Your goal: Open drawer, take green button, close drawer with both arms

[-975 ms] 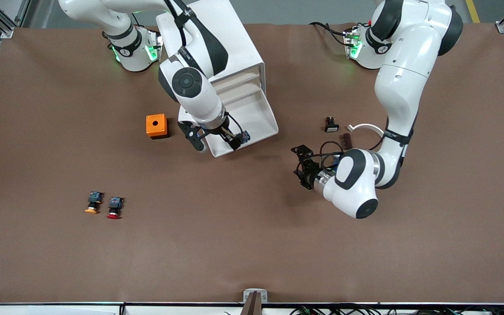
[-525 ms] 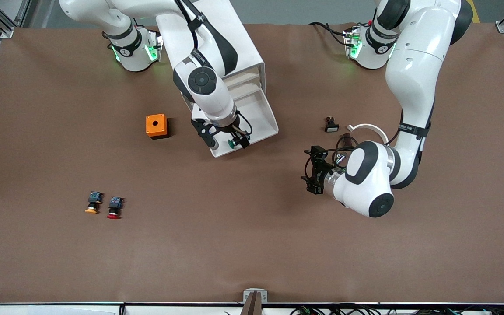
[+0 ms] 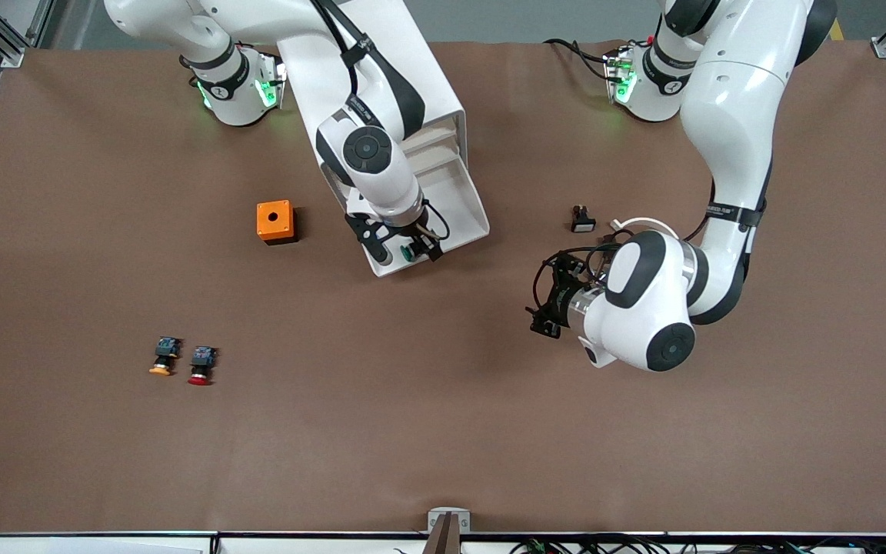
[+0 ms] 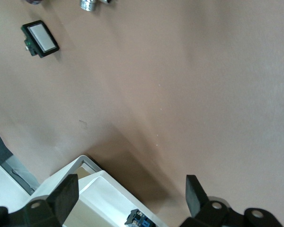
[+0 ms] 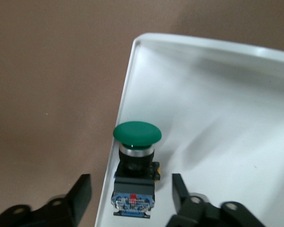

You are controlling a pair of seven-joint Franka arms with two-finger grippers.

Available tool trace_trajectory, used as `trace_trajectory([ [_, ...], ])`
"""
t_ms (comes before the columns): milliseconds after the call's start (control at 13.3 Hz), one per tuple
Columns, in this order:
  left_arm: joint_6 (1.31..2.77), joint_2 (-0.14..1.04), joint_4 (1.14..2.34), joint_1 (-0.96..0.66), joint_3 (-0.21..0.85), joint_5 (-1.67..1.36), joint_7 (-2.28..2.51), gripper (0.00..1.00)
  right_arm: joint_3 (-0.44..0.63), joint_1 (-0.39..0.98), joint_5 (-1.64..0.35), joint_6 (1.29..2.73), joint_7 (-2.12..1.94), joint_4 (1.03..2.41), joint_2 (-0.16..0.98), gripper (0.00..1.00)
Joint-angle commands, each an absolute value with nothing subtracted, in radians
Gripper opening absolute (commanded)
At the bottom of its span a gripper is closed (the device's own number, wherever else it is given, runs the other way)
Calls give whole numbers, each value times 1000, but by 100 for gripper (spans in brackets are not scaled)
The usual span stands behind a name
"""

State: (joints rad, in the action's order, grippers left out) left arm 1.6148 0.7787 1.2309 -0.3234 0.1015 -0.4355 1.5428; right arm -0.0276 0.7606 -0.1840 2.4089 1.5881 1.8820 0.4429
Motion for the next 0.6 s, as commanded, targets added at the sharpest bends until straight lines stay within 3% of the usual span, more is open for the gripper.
trace_trajectory([
  [0, 1659, 762, 1244, -379, 101, -346, 1490, 99, -17, 787, -195, 2422, 1603, 1899, 442, 48],
  [300, 1776, 778, 1256, -449, 100, -291, 1274, 99, -17, 787, -186, 2411, 1589, 1890, 440, 3],
  [525, 1776, 775, 1262, -468, 100, -290, 1157, 99, -9, 753, -147, 2286, 1577, 1797, 420, 0],
])
